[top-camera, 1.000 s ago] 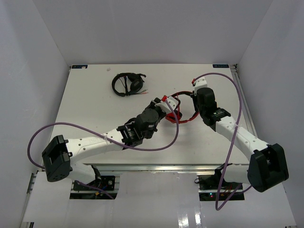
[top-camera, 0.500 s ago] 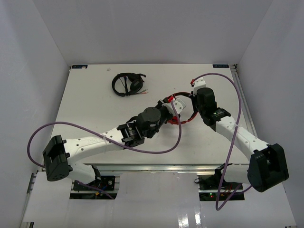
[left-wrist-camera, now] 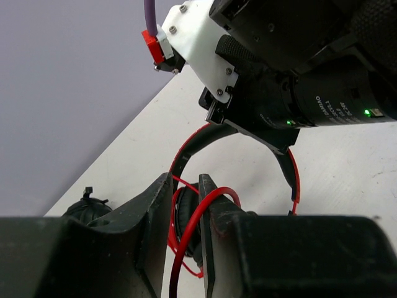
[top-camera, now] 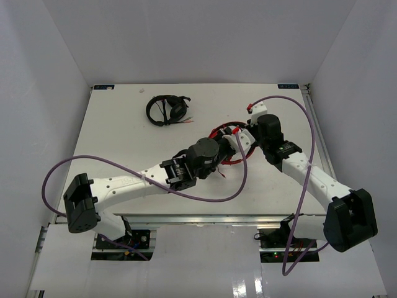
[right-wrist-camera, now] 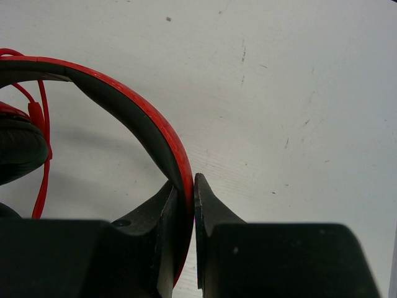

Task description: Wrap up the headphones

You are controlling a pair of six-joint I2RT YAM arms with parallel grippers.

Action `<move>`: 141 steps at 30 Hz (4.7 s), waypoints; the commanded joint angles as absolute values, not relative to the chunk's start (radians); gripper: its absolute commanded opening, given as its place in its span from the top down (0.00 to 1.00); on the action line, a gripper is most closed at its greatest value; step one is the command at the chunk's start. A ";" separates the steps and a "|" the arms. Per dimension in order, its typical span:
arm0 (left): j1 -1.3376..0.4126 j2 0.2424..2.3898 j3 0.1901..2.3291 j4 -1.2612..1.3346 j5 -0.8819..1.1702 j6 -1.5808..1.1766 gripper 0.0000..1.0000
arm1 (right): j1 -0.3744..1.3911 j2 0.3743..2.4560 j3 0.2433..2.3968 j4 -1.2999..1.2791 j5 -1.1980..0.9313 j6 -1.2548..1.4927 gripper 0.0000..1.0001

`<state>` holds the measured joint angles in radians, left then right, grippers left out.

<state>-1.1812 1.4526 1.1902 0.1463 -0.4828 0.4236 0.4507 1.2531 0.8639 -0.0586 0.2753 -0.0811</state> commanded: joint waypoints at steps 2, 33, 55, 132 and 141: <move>-1.172 1.499 1.261 0.131 -0.498 0.456 0.66 | 0.452 1.184 0.881 -0.006 0.201 -0.060 0.92; -0.877 1.410 1.072 0.030 -0.304 0.304 0.66 | 0.451 0.920 0.824 -0.207 -0.433 -0.370 0.92; -0.813 1.321 0.719 0.348 -0.084 -0.004 0.70 | 0.296 0.999 1.025 -0.229 -0.620 -0.070 0.92; -0.838 1.937 0.694 0.953 0.269 -0.756 1.00 | 0.278 1.498 0.950 0.161 0.236 0.315 0.92; -0.838 2.001 0.754 0.921 0.275 -0.776 0.91 | 0.279 1.635 1.027 0.146 0.252 0.389 0.92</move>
<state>-0.8230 2.0053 0.7338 0.9340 0.2320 -0.7632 0.2924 1.6019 0.9400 -0.0157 0.1453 0.2980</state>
